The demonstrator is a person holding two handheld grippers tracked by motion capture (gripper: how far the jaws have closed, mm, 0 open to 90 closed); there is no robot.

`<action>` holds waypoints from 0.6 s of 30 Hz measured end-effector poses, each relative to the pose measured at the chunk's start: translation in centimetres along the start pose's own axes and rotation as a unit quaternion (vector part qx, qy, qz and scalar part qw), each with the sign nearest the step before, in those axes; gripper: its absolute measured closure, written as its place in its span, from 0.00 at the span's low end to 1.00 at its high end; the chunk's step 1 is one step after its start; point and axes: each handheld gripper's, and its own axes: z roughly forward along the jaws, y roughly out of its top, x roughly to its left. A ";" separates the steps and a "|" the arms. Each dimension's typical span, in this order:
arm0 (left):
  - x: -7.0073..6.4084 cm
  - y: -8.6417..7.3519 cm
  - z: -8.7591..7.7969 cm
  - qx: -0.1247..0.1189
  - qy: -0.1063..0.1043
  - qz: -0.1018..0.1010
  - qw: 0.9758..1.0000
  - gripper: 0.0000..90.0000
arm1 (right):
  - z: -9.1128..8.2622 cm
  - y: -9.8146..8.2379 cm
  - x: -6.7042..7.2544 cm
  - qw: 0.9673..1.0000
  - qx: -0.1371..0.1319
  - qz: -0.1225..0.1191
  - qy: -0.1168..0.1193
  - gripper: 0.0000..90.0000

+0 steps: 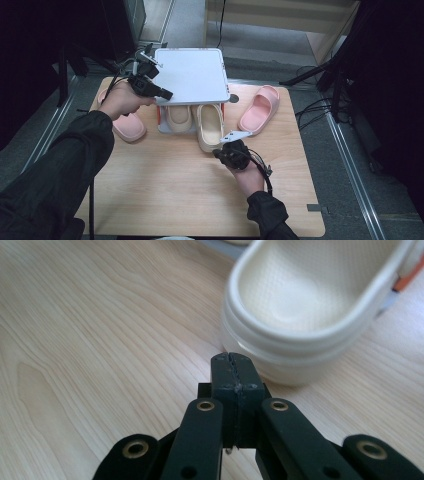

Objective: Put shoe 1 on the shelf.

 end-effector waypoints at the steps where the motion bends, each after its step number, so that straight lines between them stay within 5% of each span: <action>1: 0.0 0.0 0.0 0.000 0.001 0.000 1.000 0.99 | -0.1 -0.2 -0.2 1.000 0.003 0.001 -0.001 1.00; 10: 0.0 0.0 0.0 0.000 -0.001 0.000 1.000 0.99 | 0.6 -0.8 -2.1 0.999 0.010 0.033 -0.019 1.00; 18: -0.1 0.0 0.0 0.000 0.002 0.001 1.000 0.99 | 1.7 0.1 -2.4 0.999 0.000 0.030 -0.037 1.00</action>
